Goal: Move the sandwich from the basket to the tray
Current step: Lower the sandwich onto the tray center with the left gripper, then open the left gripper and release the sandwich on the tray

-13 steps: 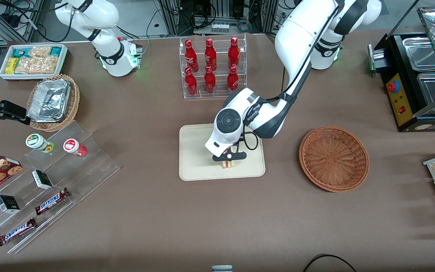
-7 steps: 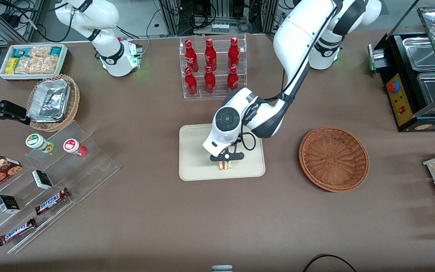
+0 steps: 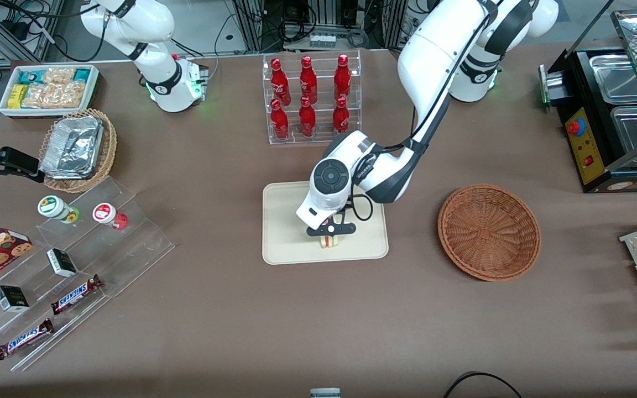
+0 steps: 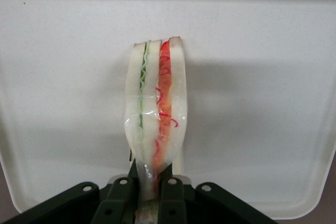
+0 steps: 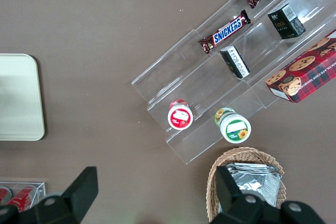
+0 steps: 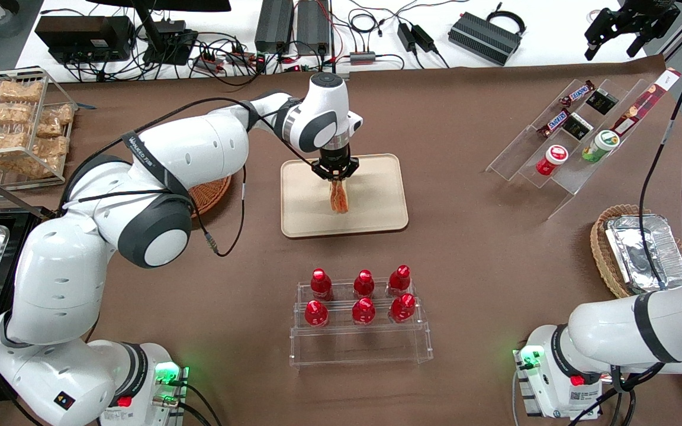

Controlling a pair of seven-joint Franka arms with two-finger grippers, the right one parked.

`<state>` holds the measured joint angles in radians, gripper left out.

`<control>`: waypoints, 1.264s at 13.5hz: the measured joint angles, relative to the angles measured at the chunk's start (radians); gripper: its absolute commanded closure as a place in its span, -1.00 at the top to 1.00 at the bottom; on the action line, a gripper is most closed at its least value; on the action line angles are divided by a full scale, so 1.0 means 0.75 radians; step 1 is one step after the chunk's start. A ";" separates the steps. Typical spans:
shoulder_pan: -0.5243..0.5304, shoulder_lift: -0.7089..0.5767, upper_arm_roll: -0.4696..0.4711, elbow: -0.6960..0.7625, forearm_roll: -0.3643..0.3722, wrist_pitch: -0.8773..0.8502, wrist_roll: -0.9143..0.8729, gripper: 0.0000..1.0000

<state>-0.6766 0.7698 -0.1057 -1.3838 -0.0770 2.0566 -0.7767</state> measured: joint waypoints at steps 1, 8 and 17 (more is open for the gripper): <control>0.000 0.002 -0.001 0.000 0.000 0.000 0.000 1.00; 0.000 0.004 -0.015 0.014 0.000 0.008 0.000 1.00; 0.006 -0.183 -0.012 0.056 0.000 -0.207 0.009 1.00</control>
<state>-0.6721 0.6323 -0.1146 -1.3417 -0.0771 1.9013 -0.7699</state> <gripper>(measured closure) 0.000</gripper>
